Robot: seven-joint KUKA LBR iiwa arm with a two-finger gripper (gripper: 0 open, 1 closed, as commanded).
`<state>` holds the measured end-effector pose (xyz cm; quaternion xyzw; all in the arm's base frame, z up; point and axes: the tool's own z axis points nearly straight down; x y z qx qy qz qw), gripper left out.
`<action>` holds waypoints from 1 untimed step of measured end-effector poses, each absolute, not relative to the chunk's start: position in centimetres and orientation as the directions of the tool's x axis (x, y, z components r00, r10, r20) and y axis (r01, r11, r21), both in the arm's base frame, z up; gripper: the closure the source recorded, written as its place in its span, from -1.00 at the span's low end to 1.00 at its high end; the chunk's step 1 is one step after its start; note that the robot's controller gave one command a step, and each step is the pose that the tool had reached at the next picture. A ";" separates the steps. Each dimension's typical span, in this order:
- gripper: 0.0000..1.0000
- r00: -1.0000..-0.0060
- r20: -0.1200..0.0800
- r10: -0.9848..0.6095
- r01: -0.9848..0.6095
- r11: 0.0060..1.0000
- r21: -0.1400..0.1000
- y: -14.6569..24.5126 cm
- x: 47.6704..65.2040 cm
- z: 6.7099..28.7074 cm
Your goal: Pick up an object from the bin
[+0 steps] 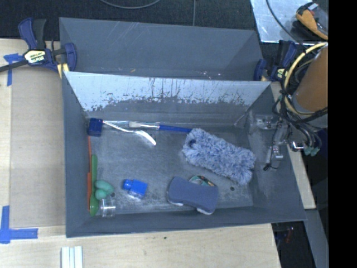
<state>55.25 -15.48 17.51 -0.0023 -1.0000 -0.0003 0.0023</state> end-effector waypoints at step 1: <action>-1.00 -1.000 -0.004 0.000 0.000 1.000 -0.001 -15.4 55.4 18.0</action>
Offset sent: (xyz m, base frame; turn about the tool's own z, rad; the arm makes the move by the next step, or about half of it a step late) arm 0.0264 0.0058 -0.1051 0.1888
